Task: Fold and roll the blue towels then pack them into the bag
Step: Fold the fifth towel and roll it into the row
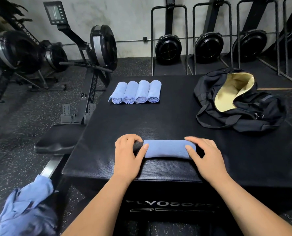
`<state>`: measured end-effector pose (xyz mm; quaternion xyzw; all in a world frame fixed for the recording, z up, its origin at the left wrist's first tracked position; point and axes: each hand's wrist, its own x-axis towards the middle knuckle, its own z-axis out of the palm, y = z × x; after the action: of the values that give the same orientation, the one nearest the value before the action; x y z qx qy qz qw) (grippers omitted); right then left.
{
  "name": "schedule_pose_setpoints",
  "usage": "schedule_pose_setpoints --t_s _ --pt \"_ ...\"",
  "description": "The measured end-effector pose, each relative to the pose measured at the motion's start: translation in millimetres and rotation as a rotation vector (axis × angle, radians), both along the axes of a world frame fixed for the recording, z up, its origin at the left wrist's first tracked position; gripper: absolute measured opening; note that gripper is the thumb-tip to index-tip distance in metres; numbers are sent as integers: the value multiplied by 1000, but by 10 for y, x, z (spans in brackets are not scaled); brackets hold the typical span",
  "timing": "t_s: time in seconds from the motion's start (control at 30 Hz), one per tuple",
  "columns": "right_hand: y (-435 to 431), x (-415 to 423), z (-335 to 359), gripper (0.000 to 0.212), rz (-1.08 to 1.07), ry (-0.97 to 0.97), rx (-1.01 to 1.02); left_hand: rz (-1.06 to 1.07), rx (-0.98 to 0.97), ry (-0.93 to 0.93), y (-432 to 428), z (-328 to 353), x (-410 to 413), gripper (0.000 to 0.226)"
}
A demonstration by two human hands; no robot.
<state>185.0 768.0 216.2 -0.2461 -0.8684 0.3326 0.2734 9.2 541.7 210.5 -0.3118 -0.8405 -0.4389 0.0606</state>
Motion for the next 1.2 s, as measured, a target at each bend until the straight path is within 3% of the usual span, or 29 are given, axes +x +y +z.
schedule_pose_setpoints --t_s 0.13,0.3,0.43,0.73,0.87,1.07,1.2 --pt "-12 2 -10 21 6 -10 27 -49 33 72 -63 -1 81 25" --pt "-36 12 7 12 -47 -6 -15 -64 -100 204 -47 -36 119 35" --pt "-66 36 16 5 12 -22 29 -14 -160 192 -24 -60 76 44" --pt "-61 36 -79 40 231 -48 256 -45 -352 231 36 -40 66 64" --pt "-76 45 -34 32 234 -72 263 -48 -392 228 54 -49 60 69" --pt "-166 64 -34 48 405 -133 438 -67 -400 221 38 -14 92 76" --pt "-317 76 -35 75 344 -192 426 -69 -391 216 40 -10 100 87"
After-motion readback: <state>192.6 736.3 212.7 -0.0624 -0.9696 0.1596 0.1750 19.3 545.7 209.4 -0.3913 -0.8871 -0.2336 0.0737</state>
